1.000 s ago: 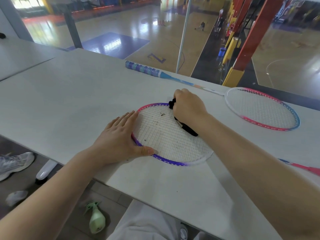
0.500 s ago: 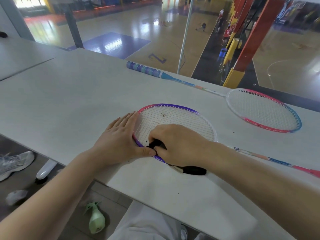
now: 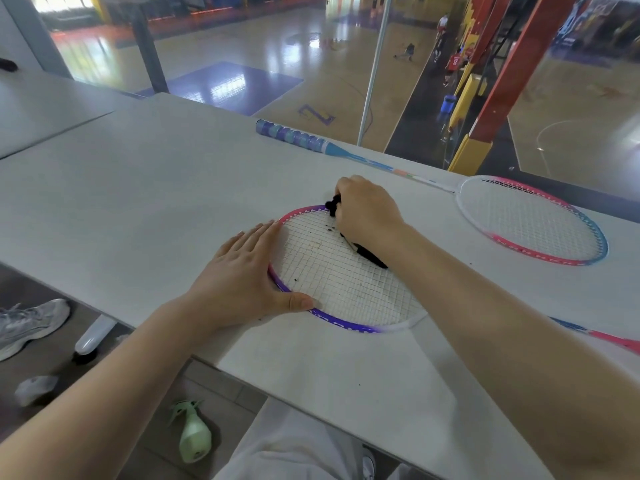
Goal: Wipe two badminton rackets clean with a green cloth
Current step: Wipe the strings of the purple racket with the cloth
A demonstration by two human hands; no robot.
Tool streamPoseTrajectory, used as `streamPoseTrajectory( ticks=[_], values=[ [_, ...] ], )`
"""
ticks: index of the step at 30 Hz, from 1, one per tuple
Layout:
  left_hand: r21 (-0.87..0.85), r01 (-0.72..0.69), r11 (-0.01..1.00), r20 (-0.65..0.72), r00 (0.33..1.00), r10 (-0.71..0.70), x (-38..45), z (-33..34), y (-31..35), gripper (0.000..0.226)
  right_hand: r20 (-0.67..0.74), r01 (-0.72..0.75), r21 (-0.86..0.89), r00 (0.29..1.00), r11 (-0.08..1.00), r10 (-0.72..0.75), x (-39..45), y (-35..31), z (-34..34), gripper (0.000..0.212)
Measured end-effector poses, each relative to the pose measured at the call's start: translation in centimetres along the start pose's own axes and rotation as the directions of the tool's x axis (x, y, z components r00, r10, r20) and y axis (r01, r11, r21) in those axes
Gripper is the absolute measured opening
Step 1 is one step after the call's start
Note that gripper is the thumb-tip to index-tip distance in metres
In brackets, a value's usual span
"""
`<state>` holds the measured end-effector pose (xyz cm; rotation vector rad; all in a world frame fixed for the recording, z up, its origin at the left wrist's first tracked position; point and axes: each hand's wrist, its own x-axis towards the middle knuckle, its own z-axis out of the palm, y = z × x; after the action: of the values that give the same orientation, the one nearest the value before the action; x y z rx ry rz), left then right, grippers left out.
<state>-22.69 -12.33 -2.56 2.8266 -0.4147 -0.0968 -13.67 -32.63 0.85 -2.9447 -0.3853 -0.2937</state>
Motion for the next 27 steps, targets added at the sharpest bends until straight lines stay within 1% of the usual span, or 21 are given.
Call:
streamPoseTrajectory(
  ticks=[2, 4, 7, 9, 11, 13, 15, 17, 18, 20, 23, 25, 27],
  values=[
    [-0.002, -0.003, 1.000, -0.008, 1.000, 0.003, 0.0, 0.1, 0.0, 0.143, 0.044, 0.044, 0.049, 0.998, 0.998, -0.046, -0.8, -0.5, -0.1, 0.016],
    [-0.006, -0.007, 1.000, -0.021, 1.000, 0.007, 0.0, 0.0, 0.0, 0.141, 0.106, 0.114, 0.105, 0.986, 0.988, -0.125, -2.2, -0.9, -0.5, 0.015],
    [-0.025, -0.014, 1.000, -0.034, 0.999, 0.013, 0.0, 0.1, 0.1, 0.143, 0.149, 0.236, 0.179, 0.953, 0.955, -0.263, -5.2, -2.2, -1.6, 0.012],
    [-0.031, -0.014, 0.999, -0.038, 0.999, 0.013, 0.0, 0.2, 0.1, 0.149, 0.185, 0.296, 0.233, 0.922, 0.926, -0.341, -7.1, -3.4, -2.0, 0.010],
    [-0.032, -0.009, 0.999, -0.047, 0.999, 0.007, 0.1, 0.3, 0.2, 0.153, 0.240, 0.320, 0.301, 0.886, 0.898, -0.396, -8.1, -4.2, -2.4, 0.011],
    [-0.037, -0.004, 0.999, -0.041, 0.999, 0.002, 0.1, 0.3, 0.2, 0.154, 0.279, 0.310, 0.340, 0.868, 0.888, -0.410, -8.1, -4.3, -2.8, 0.011],
    [-0.040, -0.006, 0.999, -0.030, 1.000, 0.005, 0.1, 0.2, 0.3, 0.154, 0.268, 0.319, 0.312, 0.874, 0.895, -0.405, -7.5, -4.1, -2.8, 0.011],
    [-0.040, -0.010, 0.999, -0.033, 0.999, 0.009, 0.1, 0.1, 0.2, 0.151, 0.204, 0.321, 0.223, 0.908, 0.920, -0.366, -6.3, -3.7, -2.3, 0.007],
    [-0.034, -0.013, 0.999, -0.035, 0.999, 0.012, 0.0, 0.1, 0.2, 0.149, 0.169, 0.298, 0.186, 0.929, 0.936, -0.329, -5.4, -3.4, -2.0, 0.005],
    [-0.010, -0.022, 1.000, -0.039, 0.999, 0.022, 0.0, 0.1, 0.1, 0.144, 0.129, 0.206, 0.112, 0.967, 0.972, -0.220, -3.2, -2.2, -1.3, 0.009],
    [0.013, -0.024, 1.000, -0.027, 0.999, 0.024, 0.0, 0.2, 0.0, 0.140, 0.059, 0.048, 0.012, 0.997, 0.999, -0.048, -0.5, -0.3, -0.5, 0.014],
    [0.009, -0.019, 1.000, -0.025, 1.000, 0.019, 0.0, 0.2, 0.0, 0.140, 0.027, 0.003, -0.008, 1.000, 1.000, -0.003, 0.2, -0.2, -0.1, 0.014],
    [0.008, -0.014, 1.000, -0.024, 1.000, 0.014, 0.0, 0.1, 0.1, 0.141, 0.039, 0.002, 0.003, 0.999, 1.000, -0.002, -0.1, -0.7, 0.1, 0.013]
  ],
)
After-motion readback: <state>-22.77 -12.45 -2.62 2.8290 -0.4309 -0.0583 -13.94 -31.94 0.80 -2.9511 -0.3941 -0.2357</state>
